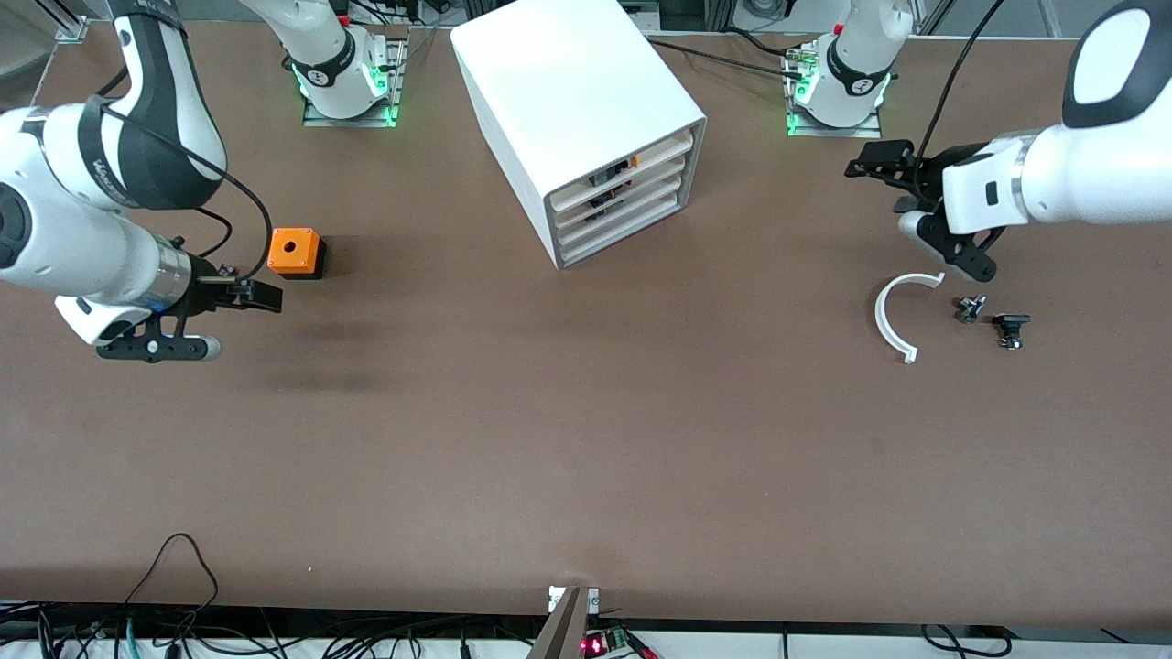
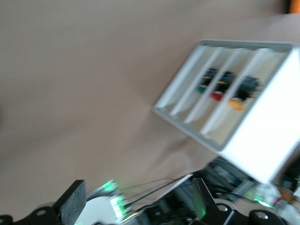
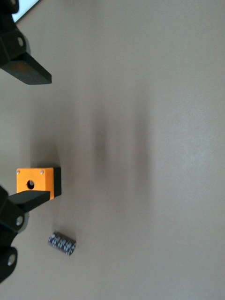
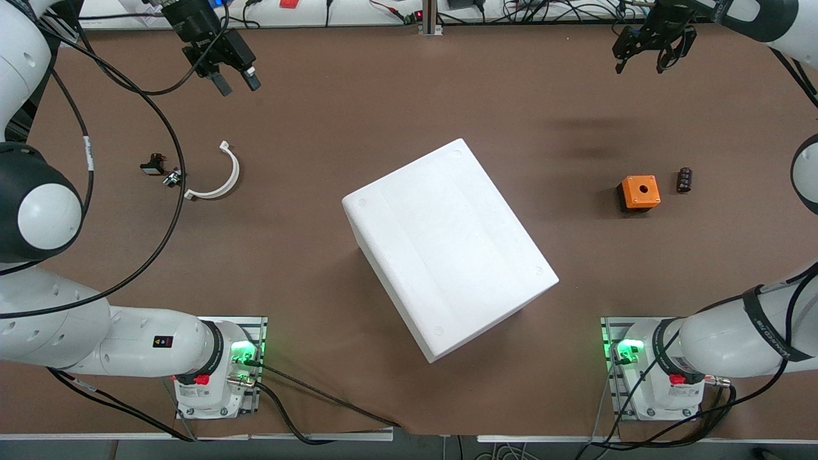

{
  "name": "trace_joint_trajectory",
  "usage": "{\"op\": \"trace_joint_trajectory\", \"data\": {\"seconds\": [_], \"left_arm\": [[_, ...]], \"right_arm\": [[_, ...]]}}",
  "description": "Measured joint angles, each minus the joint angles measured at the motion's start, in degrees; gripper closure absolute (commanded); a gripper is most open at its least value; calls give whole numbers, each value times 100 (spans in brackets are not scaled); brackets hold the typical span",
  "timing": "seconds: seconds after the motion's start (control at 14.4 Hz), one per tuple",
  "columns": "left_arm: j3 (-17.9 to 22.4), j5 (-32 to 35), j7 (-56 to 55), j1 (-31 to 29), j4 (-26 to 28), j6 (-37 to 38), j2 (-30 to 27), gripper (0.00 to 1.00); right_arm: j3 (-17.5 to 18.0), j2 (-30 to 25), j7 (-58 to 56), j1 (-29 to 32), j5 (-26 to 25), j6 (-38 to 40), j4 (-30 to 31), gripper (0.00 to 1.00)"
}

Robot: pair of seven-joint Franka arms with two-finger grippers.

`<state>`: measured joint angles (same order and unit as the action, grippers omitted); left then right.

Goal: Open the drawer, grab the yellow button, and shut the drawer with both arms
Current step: 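Grasp the front of the white cabinet drawer with the left gripper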

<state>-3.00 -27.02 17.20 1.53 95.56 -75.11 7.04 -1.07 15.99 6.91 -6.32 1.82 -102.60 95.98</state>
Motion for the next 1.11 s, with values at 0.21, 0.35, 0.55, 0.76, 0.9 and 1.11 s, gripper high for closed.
{"op": "trace_joint_trajectory", "data": {"seconds": [0.21,0.35,0.55,0.76,0.9,1.11], "left_arm": [[-2,-973,266,-9,210,-19,272,0],[-5,-1580,701,-7,562,-208,386,1],[-5,-2464,1638,-7,1409,-683,439,1],[-13,-3091,2501,7,2228,-1054,457,4],[-79,-3572,3092,32,2720,-1164,464,10],[-356,-4118,3761,52,3261,-1348,516,23]], "right_arm": [[6,235,148,-36,153,-262,118,0],[11,369,445,-154,160,-361,126,0],[17,407,967,-375,160,-475,125,0],[19,408,1623,-516,163,-563,124,0],[19,408,2038,-573,252,-598,115,0],[19,423,2600,-650,460,-625,-28,0]]}}
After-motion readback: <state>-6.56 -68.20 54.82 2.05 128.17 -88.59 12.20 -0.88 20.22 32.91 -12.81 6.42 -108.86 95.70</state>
